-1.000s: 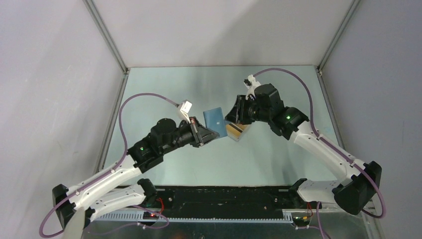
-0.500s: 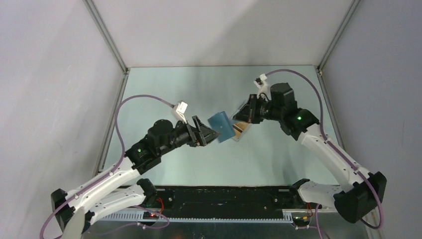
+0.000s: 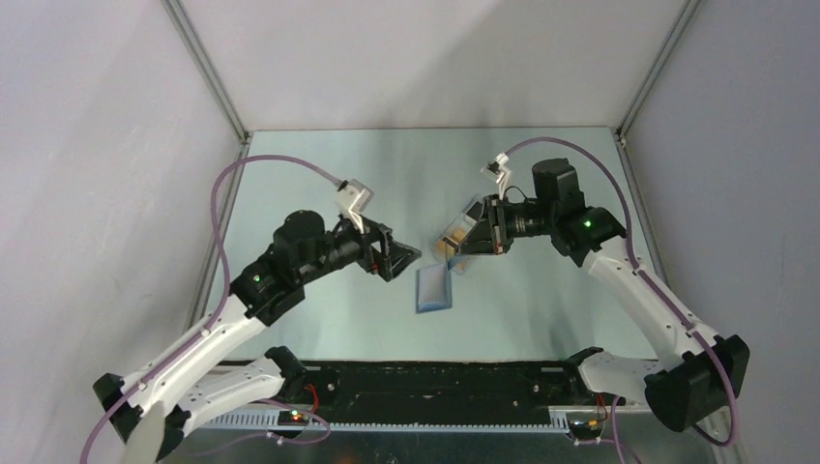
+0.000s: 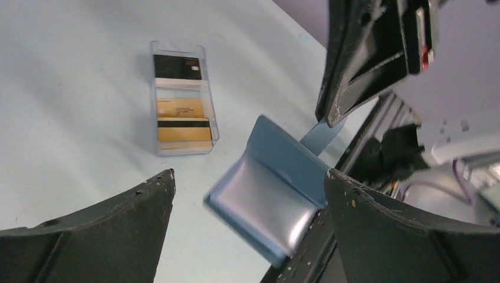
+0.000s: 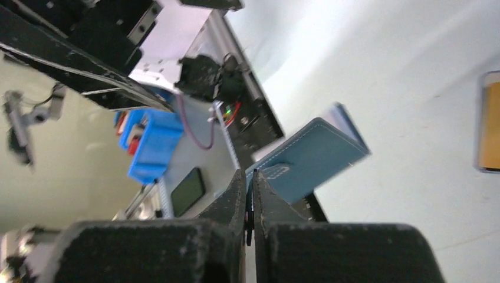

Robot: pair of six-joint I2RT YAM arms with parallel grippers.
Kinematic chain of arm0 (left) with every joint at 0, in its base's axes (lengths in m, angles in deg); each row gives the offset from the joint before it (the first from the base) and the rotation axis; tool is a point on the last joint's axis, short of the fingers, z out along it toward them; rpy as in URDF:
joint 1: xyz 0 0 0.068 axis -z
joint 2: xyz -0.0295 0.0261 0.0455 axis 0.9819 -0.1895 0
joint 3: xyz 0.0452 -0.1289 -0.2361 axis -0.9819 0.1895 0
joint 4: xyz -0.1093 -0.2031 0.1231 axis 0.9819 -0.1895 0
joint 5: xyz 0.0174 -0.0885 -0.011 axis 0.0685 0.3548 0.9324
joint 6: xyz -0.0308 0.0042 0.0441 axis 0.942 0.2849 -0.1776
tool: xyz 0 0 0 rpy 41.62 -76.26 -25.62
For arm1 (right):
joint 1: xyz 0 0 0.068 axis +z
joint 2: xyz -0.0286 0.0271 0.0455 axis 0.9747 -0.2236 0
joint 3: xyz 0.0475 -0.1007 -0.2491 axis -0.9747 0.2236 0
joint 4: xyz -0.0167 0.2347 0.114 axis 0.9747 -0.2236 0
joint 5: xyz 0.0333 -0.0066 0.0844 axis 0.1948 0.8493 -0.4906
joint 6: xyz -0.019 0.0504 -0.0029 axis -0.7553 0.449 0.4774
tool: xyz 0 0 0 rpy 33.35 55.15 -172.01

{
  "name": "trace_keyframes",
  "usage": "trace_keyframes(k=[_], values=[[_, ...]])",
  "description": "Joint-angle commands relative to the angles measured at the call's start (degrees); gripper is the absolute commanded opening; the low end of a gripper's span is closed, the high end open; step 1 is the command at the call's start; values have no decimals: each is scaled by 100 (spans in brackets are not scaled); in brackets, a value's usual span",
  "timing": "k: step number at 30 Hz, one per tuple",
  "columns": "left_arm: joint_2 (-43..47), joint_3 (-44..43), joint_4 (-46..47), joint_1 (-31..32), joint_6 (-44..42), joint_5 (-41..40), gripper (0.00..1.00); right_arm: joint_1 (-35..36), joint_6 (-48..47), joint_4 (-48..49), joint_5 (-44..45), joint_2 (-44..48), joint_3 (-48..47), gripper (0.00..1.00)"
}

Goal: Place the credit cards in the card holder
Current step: Open the card holder at the center of the board.

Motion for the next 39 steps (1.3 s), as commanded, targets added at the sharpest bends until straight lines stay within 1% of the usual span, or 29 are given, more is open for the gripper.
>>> trace_keyframes(k=[1,2,5,7,12,19,22,26,28,29,30,31,33,38,39], values=[[-344,-233,5,-19,-1422,1361,100,-11,-244,-15,-1600,-132,-296,0],[-407,-207,12,-20,-1565,1500,100,-11,-248,20,-1729,-149,-298,0],[-449,-86,21,-21,-2400,2380,100,-22,-256,116,-2231,-162,-294,0],[-453,-3,32,-20,-2741,2709,100,-14,-265,170,-2461,-159,-295,0],[-541,45,100,-13,-3358,3135,98,7,-381,209,-2868,-73,-300,0],[-1018,-204,367,122,-3549,3210,94,99,-232,411,-3022,-33,-296,0],[-1097,-189,692,320,-3606,3011,95,147,-166,469,-3133,-25,-295,0],[-1102,-76,1255,453,-3471,3075,95,182,-121,522,-3191,-18,-296,0],[-1116,-75,1418,507,-3385,3140,92,197,-123,516,-3216,-34,-295,0],[-1128,-98,1461,545,-3349,3198,88,201,-122,519,-3217,-37,-293,0],[-1170,-114,1465,560,-3328,3227,85,209,-116,540,-3215,-47,-293,0],[-1199,-145,1475,589,-3300,3317,79,211,-105,554,-3195,-55,-293,0],[-1353,-189,1473,643,-3265,3374,74,222,-52,624,-3179,-66,-295,0],[-1594,-298,1476,759,-3258,3325,70,217,74,805,-3107,-38,-301,0],[-1652,-356,1474,780,-3251,3346,62,217,87,809,-3091,-40,-297,0]])
